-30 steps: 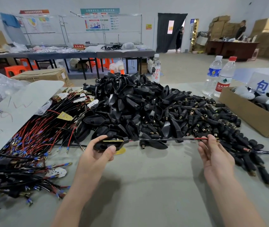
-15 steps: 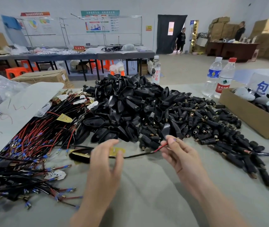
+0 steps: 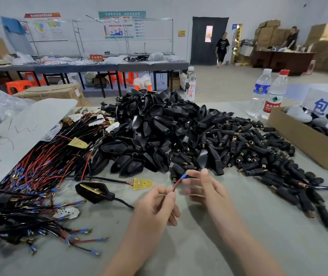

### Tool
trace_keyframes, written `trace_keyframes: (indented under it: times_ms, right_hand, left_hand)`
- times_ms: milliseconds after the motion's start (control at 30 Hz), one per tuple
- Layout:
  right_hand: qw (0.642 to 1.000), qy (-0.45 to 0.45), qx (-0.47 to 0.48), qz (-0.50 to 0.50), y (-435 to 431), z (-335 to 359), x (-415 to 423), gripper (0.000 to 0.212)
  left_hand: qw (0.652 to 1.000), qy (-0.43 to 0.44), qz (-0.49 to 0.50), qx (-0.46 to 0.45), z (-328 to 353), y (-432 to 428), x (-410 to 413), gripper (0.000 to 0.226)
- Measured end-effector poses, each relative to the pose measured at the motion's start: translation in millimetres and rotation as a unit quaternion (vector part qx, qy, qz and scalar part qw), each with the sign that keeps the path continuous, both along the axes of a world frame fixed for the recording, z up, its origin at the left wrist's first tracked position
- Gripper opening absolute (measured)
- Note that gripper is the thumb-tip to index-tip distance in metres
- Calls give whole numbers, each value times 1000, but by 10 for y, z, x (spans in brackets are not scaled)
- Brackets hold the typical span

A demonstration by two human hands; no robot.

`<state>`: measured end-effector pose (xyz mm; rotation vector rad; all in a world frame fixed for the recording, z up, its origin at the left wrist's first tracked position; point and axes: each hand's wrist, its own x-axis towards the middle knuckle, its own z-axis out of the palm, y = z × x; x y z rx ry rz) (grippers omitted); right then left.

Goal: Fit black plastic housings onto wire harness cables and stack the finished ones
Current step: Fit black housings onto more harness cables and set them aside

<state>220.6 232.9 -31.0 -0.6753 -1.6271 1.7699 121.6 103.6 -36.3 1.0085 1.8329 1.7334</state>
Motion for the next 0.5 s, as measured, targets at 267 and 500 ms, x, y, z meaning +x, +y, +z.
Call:
trace_keyframes:
  times_ms: [267, 500]
  right_hand:
    - [895, -225, 385, -11, -7, -220, -95, 32]
    - [807, -403, 431, -40, -12, -86, -551, 49]
  left_hand:
    - [999, -45, 16, 12, 34, -30, -33, 21]
    - [997, -71, -34, -11, 87, -57, -51, 25]
